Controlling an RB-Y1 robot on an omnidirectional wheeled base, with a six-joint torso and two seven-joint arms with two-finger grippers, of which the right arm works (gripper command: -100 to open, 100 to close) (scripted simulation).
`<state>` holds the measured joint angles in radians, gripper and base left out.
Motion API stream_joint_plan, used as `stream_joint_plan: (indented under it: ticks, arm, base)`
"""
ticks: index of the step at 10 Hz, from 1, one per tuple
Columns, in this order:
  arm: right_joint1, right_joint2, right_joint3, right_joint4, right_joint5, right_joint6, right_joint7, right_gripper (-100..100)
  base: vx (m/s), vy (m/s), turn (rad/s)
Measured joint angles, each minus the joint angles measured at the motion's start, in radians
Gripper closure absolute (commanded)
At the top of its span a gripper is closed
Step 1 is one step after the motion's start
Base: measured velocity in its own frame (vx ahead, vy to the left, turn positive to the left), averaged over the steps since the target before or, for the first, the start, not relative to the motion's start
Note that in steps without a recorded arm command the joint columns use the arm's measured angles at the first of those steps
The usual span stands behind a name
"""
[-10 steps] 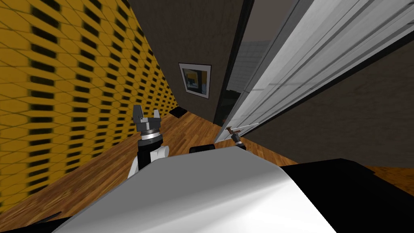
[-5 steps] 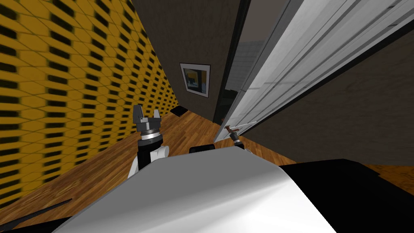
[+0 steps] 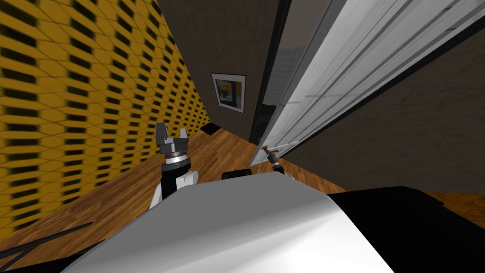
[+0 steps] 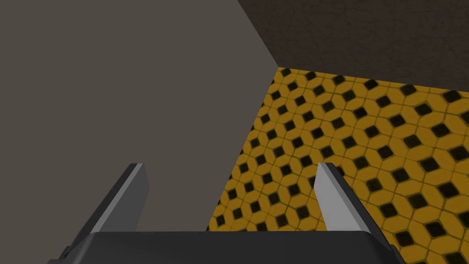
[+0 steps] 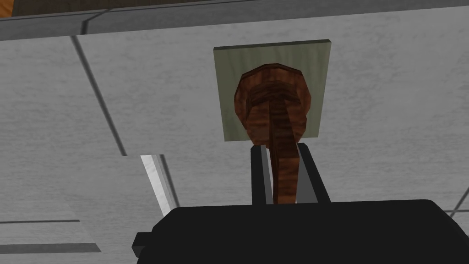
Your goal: Pull the door open
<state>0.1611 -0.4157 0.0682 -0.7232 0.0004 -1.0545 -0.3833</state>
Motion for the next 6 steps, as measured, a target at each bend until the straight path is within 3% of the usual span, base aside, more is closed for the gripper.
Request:
stream_joint_plan:
  ticks: [4, 5, 6]
  arm:
    - [-0.02, 0.002, 0.051, -0.011, -0.04, 0.029, 0.028, 100]
    - [-0.003, 0.0, 0.065, -0.051, -0.051, 0.051, 0.036, 100]
    - [-0.006, 0.004, 0.078, -0.057, -0.06, 0.06, 0.044, 100]
  base:
    - [-0.103, -0.072, 0.04]
    - [-0.078, -0.093, 0.036]
    - [-0.082, -0.086, 0.058]
